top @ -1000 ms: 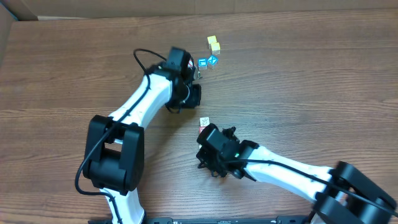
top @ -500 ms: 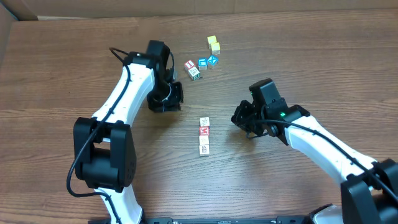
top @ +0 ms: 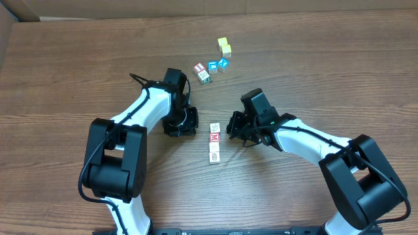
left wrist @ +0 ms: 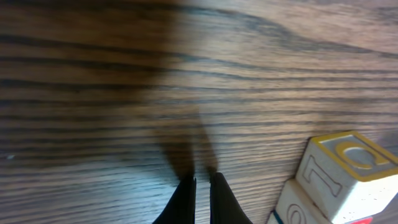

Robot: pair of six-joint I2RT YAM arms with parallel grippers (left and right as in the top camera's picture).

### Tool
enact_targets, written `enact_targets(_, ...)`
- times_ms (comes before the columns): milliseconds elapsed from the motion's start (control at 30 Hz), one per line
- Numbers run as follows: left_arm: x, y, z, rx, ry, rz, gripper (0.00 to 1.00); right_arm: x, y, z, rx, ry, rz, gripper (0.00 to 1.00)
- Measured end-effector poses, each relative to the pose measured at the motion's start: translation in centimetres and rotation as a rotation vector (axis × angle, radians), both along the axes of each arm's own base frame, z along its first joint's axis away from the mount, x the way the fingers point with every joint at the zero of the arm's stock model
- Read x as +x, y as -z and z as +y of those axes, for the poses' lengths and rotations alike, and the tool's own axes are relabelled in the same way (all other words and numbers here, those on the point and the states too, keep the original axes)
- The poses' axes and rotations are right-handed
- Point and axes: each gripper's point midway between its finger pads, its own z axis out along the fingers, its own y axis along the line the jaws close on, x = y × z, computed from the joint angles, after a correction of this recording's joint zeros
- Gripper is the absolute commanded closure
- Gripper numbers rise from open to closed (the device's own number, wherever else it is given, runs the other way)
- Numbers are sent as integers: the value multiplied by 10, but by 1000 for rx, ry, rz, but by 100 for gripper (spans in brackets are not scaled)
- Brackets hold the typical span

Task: Flip 4 blocks

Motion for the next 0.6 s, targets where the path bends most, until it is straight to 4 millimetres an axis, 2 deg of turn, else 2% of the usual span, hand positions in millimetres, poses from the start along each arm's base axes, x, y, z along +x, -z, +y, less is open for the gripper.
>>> enact_targets(233, -3, -1, -12, -51, 8, 10, 96, -3, 0, 7, -16, -23, -23, 96)
enact_targets(600, -4, -3, -16, -79, 8, 17, 96, -9, 0, 20, -43, -51, -67, 96)
